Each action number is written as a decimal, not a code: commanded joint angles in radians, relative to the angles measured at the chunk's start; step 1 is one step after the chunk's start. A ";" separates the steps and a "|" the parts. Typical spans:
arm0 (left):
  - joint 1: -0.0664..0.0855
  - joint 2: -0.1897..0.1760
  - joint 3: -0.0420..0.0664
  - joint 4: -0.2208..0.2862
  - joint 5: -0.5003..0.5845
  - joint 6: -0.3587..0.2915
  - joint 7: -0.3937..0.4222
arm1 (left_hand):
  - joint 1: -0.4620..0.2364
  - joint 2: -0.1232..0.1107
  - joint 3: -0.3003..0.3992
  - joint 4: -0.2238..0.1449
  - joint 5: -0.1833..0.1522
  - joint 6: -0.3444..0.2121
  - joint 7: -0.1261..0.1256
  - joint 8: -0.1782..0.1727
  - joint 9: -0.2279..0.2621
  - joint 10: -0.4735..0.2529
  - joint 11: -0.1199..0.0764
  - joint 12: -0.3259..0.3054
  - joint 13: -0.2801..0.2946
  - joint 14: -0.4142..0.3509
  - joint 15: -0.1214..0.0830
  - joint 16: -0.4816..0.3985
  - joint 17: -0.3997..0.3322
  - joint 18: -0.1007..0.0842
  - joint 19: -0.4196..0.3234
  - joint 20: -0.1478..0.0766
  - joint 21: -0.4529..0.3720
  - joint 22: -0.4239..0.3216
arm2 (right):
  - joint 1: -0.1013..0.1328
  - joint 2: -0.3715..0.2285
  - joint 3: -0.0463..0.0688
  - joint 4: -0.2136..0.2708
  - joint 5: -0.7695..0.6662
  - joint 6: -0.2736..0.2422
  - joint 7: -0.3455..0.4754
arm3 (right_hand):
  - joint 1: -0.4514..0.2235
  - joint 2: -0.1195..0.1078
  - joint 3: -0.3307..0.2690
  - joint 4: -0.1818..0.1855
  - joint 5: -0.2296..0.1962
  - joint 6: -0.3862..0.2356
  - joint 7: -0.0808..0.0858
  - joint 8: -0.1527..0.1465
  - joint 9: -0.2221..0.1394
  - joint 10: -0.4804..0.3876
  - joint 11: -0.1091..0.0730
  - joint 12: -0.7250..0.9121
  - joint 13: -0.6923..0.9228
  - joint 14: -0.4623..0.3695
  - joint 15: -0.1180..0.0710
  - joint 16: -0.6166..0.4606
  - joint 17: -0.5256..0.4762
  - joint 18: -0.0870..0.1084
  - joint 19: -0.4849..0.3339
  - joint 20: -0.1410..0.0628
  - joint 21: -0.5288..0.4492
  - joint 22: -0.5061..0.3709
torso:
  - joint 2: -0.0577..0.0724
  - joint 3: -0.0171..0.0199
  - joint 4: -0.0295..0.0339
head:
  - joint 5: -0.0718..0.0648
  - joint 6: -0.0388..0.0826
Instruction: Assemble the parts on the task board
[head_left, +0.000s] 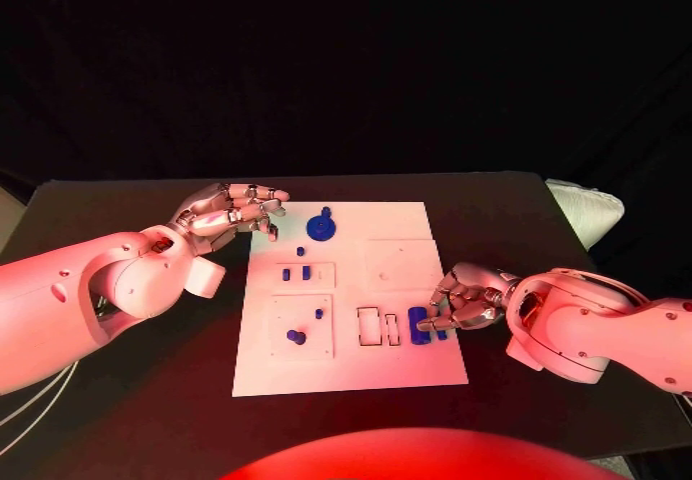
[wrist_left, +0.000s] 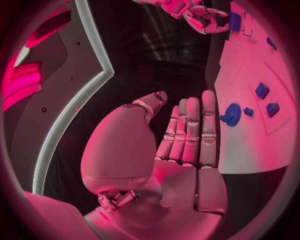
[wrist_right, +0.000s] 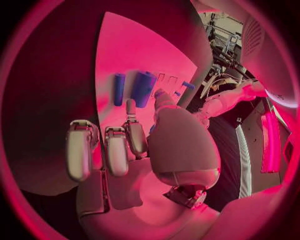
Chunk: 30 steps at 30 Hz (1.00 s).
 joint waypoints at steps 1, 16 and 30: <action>0.000 0.000 0.001 0.004 0.004 0.008 0.010 | 0.005 0.004 -0.004 0.001 -0.004 0.000 -0.005 0.004 -0.002 -0.001 -0.001 0.004 0.001 -0.001 -0.004 0.002 0.001 0.014 0.007 -0.003 -0.006 -0.002 | -0.007 0.012 -0.001 0.003 -0.056 -0.004 -0.027 | -0.001 0.013 -0.008 0.000 -0.005 0.003 -0.002 0.006 0.001 0.006 -0.001 0.004 0.016 0.070 -0.004 0.004 0.105 -0.016 0.054 -0.007 0.005 0.172 | 0.000 0.0007 0.0000 | -0.001 -0.002; 0.000 -0.004 0.001 0.005 0.004 0.015 0.004 | 0.004 0.005 -0.005 0.002 -0.004 0.001 -0.005 0.004 -0.002 -0.004 0.000 0.006 0.002 -0.001 -0.003 0.001 0.001 0.014 0.007 -0.003 -0.006 -0.002 | -0.033 0.081 -0.006 -0.030 -0.138 0.046 -0.076 | -0.007 0.026 -0.049 0.001 -0.017 0.004 -0.003 0.010 0.002 0.013 -0.001 0.013 0.034 0.074 -0.004 0.012 0.125 -0.019 0.058 -0.007 0.019 0.181 | -0.001 -0.0007 0.0006 | 0.005 -0.008; 0.000 -0.008 0.001 0.009 0.004 0.023 -0.003 | 0.004 0.005 -0.005 0.002 -0.004 0.001 -0.005 0.004 -0.002 -0.004 0.000 0.006 0.002 -0.001 -0.003 0.001 0.001 0.014 0.007 -0.003 -0.006 -0.002 | -0.066 0.144 -0.008 -0.050 -0.158 0.008 -0.101 | 0.016 0.058 -0.065 -0.001 0.055 0.000 -0.002 0.012 0.001 0.015 0.000 0.012 0.046 0.076 -0.003 0.016 0.137 -0.020 0.058 -0.006 0.022 0.186 | 0.000 -0.0005 0.0006 | 0.006 -0.014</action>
